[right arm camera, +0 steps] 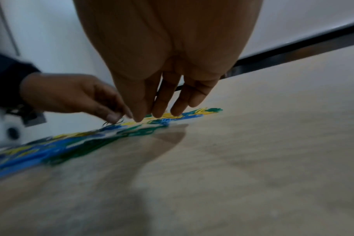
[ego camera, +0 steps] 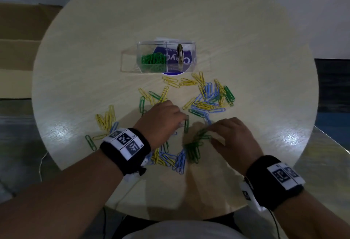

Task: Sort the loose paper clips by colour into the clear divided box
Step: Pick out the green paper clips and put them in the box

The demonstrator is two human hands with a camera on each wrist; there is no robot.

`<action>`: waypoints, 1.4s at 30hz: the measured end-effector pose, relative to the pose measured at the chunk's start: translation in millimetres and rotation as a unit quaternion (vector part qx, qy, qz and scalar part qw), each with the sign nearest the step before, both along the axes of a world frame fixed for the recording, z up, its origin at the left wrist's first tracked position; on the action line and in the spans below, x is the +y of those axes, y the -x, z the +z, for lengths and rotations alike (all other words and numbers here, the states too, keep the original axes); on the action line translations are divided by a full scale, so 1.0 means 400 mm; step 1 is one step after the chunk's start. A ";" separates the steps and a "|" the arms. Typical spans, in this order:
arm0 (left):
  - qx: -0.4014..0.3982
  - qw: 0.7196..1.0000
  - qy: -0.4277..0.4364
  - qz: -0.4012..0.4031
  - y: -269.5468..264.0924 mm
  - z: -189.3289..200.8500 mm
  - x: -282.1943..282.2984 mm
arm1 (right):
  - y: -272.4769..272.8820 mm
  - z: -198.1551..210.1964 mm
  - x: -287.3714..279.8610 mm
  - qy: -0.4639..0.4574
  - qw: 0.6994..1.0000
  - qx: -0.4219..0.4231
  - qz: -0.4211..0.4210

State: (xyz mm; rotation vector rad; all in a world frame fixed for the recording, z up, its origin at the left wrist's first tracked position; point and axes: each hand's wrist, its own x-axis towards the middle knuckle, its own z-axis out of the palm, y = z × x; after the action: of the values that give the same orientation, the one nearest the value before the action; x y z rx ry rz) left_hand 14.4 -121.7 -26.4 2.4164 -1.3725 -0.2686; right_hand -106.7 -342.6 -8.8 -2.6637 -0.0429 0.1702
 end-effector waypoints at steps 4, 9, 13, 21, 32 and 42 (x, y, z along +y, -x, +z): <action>-0.053 0.997 -0.033 -0.055 -0.005 -0.008 -0.025 | -0.015 -0.012 0.039 0.083 0.994 0.048 0.057; -0.046 0.995 -0.086 -0.032 -0.004 0.013 0.002 | -0.005 -0.012 0.055 0.111 0.991 0.068 0.029; -0.060 0.988 -0.140 -0.016 0.028 0.027 0.018 | 0.003 -0.012 0.063 0.101 0.991 0.077 0.035; -0.003 0.995 -0.093 0.047 0.047 0.058 0.026 | -0.064 0.071 0.049 -0.011 0.996 0.065 -0.053; 0.113 0.858 0.198 0.460 -0.297 0.137 0.045 | -0.493 0.161 0.154 -0.169 0.973 -0.002 -0.159; 0.034 0.923 0.148 0.352 -0.214 0.105 0.138 | -0.406 0.107 0.201 -0.046 0.994 -0.067 -0.069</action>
State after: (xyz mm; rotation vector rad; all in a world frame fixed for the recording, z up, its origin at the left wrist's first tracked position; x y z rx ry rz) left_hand 99.9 -66.4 15.6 2.4208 -0.4039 0.0427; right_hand 55.8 -262.3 34.2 -2.5718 0.0870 -0.0552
